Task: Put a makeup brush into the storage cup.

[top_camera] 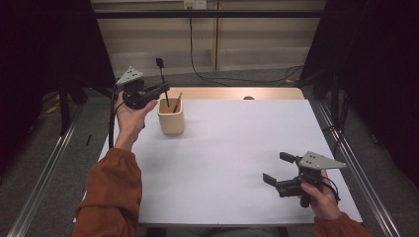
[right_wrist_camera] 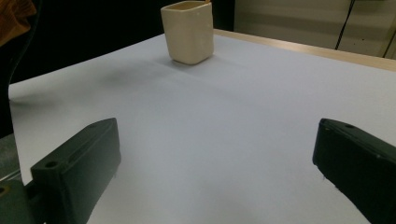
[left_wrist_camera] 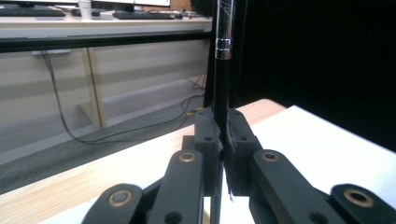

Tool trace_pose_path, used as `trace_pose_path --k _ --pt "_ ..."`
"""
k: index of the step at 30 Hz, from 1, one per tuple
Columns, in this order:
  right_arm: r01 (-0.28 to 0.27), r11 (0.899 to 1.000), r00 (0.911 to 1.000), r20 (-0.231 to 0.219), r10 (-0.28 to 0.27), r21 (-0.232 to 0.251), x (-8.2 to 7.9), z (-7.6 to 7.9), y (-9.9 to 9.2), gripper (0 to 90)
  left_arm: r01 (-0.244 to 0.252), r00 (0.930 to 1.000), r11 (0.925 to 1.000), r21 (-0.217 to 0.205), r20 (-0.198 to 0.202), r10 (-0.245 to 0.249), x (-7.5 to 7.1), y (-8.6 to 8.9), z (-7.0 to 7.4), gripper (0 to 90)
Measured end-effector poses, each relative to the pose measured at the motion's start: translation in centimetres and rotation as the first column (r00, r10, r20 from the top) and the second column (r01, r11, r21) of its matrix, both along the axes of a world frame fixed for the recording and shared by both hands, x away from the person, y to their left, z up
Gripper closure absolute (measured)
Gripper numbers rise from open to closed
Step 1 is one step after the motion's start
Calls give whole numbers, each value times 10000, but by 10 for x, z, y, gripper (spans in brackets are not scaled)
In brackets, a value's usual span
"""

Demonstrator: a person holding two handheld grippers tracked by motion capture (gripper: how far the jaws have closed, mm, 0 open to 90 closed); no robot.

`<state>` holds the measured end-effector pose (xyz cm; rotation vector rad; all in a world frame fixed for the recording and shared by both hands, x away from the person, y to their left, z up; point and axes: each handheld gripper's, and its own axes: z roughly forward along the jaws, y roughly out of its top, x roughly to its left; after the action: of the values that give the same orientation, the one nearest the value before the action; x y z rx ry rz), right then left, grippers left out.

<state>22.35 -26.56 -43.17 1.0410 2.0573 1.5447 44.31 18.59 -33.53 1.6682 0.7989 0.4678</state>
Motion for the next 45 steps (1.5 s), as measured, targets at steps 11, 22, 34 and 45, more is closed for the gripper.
trace_pose_path --k 11,22,34,45 --pt "-64 10000 10000 -25 64 -36 -1 -1 2 1 -323 9988 9988 366 -361 336 15 1 -16 857" --pt "-193 9998 9998 20 193 -22 -1 -1 1 2 -374 9969 9985 409 -684 401 28 -6 -35 857" --pt "-255 9996 9997 -39 255 -112 -1 -3 4 0 -249 9968 9985 490 -745 286 25 -6 -46 856" --pt "-386 9990 9992 -74 384 -211 -1 -5 6 1 -221 9962 9979 606 -832 272 23 -5 -50 856"
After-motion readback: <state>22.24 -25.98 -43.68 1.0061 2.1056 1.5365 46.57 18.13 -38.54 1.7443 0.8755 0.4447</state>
